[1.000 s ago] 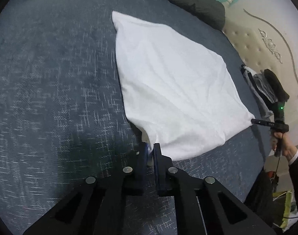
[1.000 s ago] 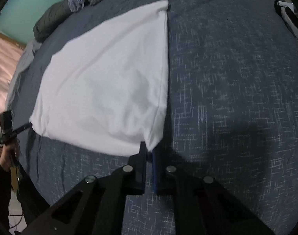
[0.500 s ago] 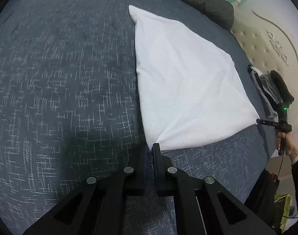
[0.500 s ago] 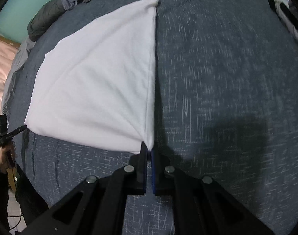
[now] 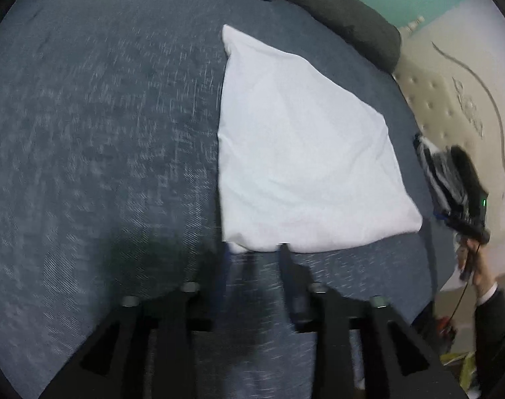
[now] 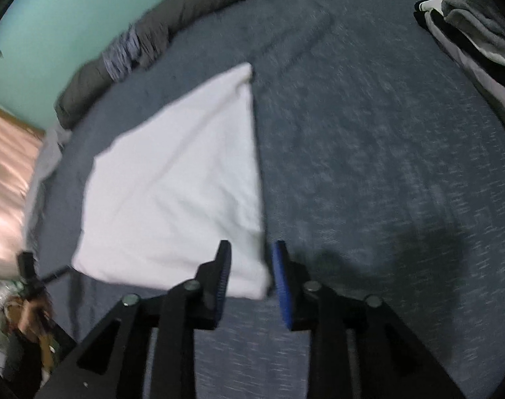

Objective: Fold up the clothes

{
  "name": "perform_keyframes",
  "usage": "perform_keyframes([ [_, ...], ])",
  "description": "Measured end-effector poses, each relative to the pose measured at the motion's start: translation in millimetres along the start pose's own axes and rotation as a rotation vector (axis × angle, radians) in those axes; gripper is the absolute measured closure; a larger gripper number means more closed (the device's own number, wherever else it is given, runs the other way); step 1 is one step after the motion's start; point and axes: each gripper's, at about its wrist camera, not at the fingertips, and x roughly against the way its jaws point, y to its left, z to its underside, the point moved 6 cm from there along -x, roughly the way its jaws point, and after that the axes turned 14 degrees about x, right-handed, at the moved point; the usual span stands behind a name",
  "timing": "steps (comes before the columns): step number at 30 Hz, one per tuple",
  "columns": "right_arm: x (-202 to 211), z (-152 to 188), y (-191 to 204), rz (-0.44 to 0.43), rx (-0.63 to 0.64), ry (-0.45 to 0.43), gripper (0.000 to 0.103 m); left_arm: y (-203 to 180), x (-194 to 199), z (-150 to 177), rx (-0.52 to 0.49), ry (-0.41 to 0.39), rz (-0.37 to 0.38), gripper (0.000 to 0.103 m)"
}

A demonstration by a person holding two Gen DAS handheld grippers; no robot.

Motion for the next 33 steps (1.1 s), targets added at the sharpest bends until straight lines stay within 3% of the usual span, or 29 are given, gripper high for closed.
perform_keyframes([
  [6,-30,-3,43,-0.038,-0.009,-0.037,0.075,-11,-18,14,0.073,0.003,-0.005,0.064],
  [10,-45,5,47,-0.052,-0.045,-0.065,0.075,-12,-22,17,0.112,-0.024,0.000,0.062],
  [13,-44,17,51,-0.055,-0.074,-0.086,0.075,-9,-23,16,0.165,-0.062,0.010,0.051],
  [22,-44,30,64,-0.117,-0.097,-0.169,0.074,0,-30,17,0.299,-0.119,0.058,0.050],
  [28,-54,31,65,-0.126,-0.092,-0.199,0.074,-2,-51,27,0.384,-0.138,0.069,0.038],
  [33,-61,35,64,-0.136,-0.092,-0.207,0.074,-9,-55,29,0.450,-0.154,0.098,0.038],
])
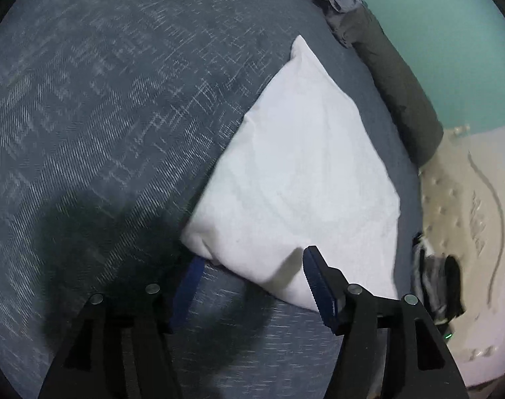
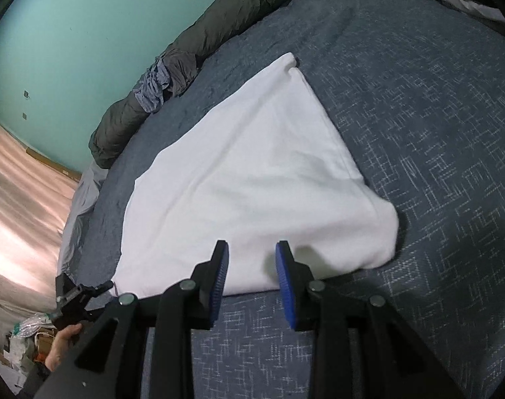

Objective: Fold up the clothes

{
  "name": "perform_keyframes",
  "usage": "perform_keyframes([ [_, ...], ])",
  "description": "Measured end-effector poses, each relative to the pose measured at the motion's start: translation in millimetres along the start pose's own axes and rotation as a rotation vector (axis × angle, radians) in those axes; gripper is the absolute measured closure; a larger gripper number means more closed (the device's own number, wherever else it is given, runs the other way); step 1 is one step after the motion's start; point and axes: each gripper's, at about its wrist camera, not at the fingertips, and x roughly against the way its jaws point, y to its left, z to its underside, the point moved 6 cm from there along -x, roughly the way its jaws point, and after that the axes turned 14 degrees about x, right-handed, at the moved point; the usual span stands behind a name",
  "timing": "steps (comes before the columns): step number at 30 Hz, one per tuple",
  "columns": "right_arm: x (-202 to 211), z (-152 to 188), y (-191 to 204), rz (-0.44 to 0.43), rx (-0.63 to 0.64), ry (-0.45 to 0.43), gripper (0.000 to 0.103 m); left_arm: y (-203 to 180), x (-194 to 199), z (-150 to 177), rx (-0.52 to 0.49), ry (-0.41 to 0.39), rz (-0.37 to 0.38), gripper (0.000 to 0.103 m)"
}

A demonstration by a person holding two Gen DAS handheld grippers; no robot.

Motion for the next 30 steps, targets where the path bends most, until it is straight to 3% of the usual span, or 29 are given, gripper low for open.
perform_keyframes([
  [11,5,-6,-8,-0.028,-0.011,-0.046,0.074,-8,-7,8,0.056,0.023,0.027,0.038],
  [23,8,-5,-18,-0.020,-0.046,-0.062,0.074,-16,-19,-28,0.064,-0.071,0.017,0.039],
  [24,8,-5,-18,-0.020,-0.046,-0.062,0.074,-16,-20,-29,0.053,-0.079,0.008,0.041],
  [27,7,-4,-16,-0.024,-0.045,-0.056,0.074,-20,-28,-36,0.018,-0.079,-0.018,0.061],
  [28,6,-5,-16,-0.026,-0.044,-0.056,0.074,-22,-29,-37,0.009,-0.082,-0.021,0.078],
  [30,6,-5,-15,-0.028,-0.041,-0.057,0.074,-29,-27,-39,-0.015,-0.085,-0.016,0.083],
])
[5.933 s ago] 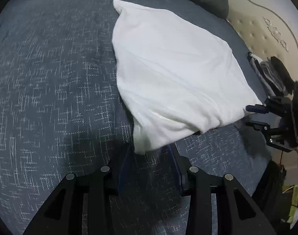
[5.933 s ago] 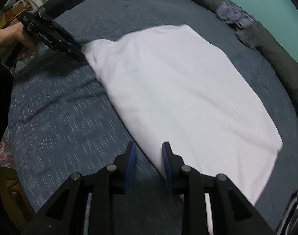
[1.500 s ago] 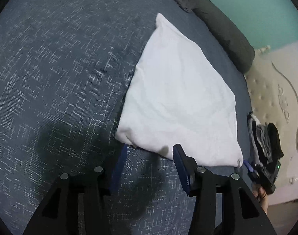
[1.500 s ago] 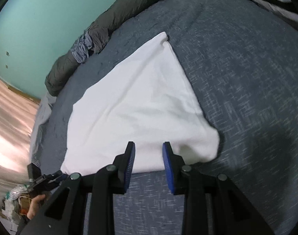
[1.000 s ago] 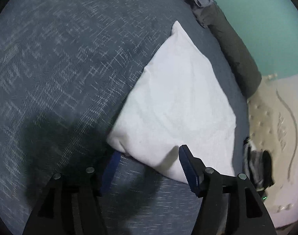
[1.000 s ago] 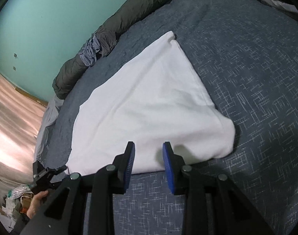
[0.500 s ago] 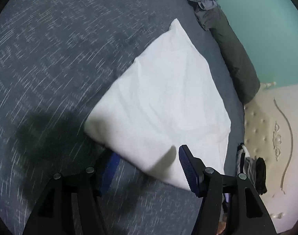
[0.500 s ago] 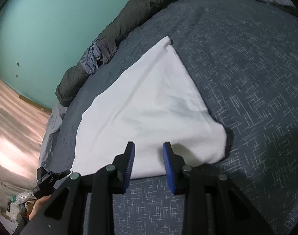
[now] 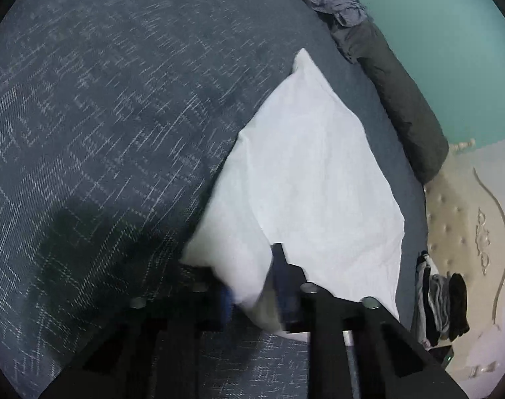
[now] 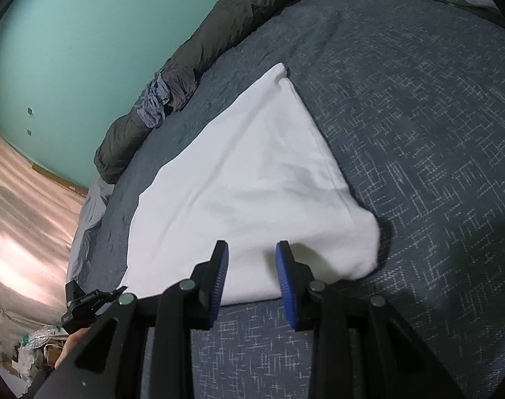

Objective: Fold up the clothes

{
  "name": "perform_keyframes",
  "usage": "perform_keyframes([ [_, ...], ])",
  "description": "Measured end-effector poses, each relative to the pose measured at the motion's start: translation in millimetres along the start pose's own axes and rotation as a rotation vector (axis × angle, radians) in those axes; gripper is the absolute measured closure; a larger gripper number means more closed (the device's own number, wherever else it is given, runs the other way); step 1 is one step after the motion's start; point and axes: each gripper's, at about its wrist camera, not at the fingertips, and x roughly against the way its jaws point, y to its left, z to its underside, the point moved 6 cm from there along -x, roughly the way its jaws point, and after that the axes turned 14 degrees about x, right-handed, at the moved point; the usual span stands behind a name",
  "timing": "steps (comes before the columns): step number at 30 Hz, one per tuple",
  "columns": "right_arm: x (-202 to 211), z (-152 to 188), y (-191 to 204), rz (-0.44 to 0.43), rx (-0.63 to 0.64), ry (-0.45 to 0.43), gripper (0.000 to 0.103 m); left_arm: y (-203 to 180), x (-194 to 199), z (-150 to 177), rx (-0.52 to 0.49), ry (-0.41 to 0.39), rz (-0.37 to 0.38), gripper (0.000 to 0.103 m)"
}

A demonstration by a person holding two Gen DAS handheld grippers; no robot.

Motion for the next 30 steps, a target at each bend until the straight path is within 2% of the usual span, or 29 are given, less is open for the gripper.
perform_keyframes([
  [1,0,0,0,-0.001,0.001,-0.001,0.074,-4,0,-1,-0.013,0.001,0.005,0.088],
  [5,0,1,-3,-0.012,-0.020,-0.002,0.074,-12,10,-1,-0.062,0.001,0.025,0.091],
  [10,3,1,-7,-0.010,-0.023,-0.007,0.074,-56,19,2,-0.155,-0.013,0.068,0.092],
  [14,6,0,-11,-0.004,-0.023,-0.013,0.074,-112,16,9,-0.261,-0.011,0.100,0.094],
  [19,13,-2,-18,-0.009,-0.041,-0.033,0.074,-200,0,45,-0.397,0.046,0.152,0.095],
  [20,15,-3,-20,-0.007,-0.047,-0.037,0.074,-207,4,58,-0.420,0.056,0.160,0.095],
  [25,28,-7,-35,0.002,-0.070,-0.067,0.074,-290,-39,132,-0.604,0.155,0.189,0.095],
  [27,36,-9,-42,0.007,-0.080,-0.081,0.074,-305,-66,180,-0.688,0.249,0.169,0.095],
  [30,46,-12,-54,0.010,-0.108,-0.104,0.074,-301,-109,248,-0.823,0.385,0.081,0.095],
])
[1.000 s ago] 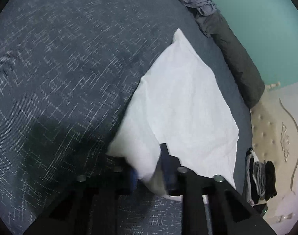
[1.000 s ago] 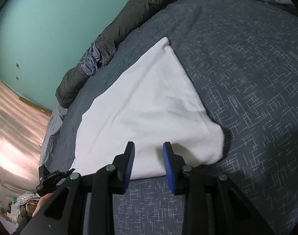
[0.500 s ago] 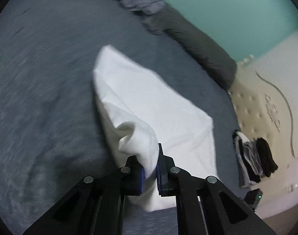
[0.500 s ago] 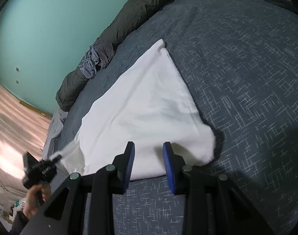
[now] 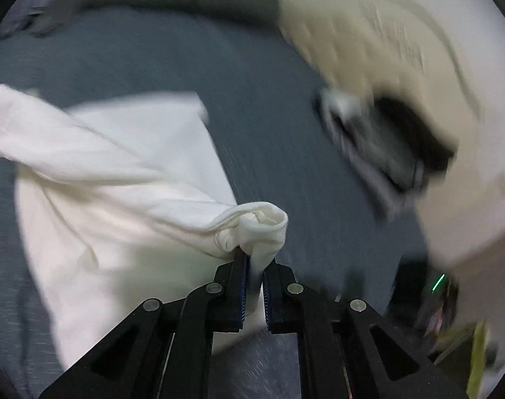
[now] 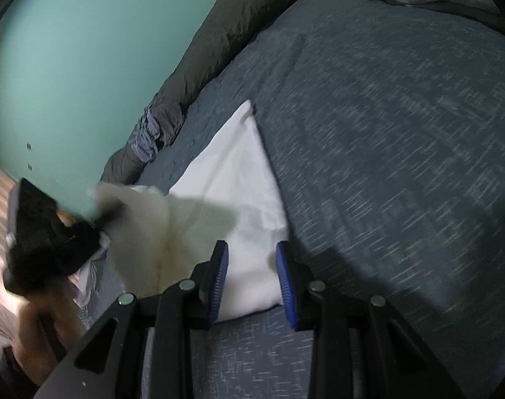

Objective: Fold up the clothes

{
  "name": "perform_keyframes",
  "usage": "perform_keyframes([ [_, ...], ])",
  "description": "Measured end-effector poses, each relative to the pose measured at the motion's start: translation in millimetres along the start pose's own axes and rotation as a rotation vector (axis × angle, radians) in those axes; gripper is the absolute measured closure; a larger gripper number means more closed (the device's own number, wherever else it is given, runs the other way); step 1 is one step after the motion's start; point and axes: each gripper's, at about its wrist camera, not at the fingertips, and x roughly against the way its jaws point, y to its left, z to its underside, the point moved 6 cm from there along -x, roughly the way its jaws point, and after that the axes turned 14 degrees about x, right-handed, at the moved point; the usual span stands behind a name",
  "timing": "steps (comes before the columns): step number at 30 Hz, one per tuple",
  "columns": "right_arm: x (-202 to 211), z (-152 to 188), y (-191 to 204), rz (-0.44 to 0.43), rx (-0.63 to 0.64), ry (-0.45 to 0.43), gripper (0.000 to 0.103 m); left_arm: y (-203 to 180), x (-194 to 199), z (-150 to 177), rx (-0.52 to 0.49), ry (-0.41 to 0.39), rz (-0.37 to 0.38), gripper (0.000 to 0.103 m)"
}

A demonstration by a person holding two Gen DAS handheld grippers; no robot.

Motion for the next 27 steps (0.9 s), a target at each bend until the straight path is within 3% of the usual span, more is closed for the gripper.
perform_keyframes([
  [3,9,-3,-12,0.000,-0.028,-0.018,0.074,-2,-36,27,-0.046,0.074,-0.054,0.095],
  [7,12,-4,-20,-0.016,-0.053,-0.021,0.074,6,-43,35,-0.035,0.091,-0.067,0.092],
  [12,6,-6,-16,-0.052,-0.062,-0.011,0.074,0,-9,30,-0.063,0.054,-0.048,0.082],
  [15,0,-6,-8,-0.091,-0.059,0.002,0.074,4,17,24,-0.065,0.016,-0.041,0.065],
  [17,-7,-4,-2,-0.105,-0.041,0.024,0.073,15,29,19,-0.056,-0.010,-0.068,0.064],
  [21,-15,-5,6,-0.140,-0.057,0.025,0.058,47,49,14,-0.021,-0.048,-0.133,0.064],
  [27,-22,-8,18,-0.160,-0.043,0.031,0.053,105,65,19,0.050,-0.075,-0.207,0.064],
])
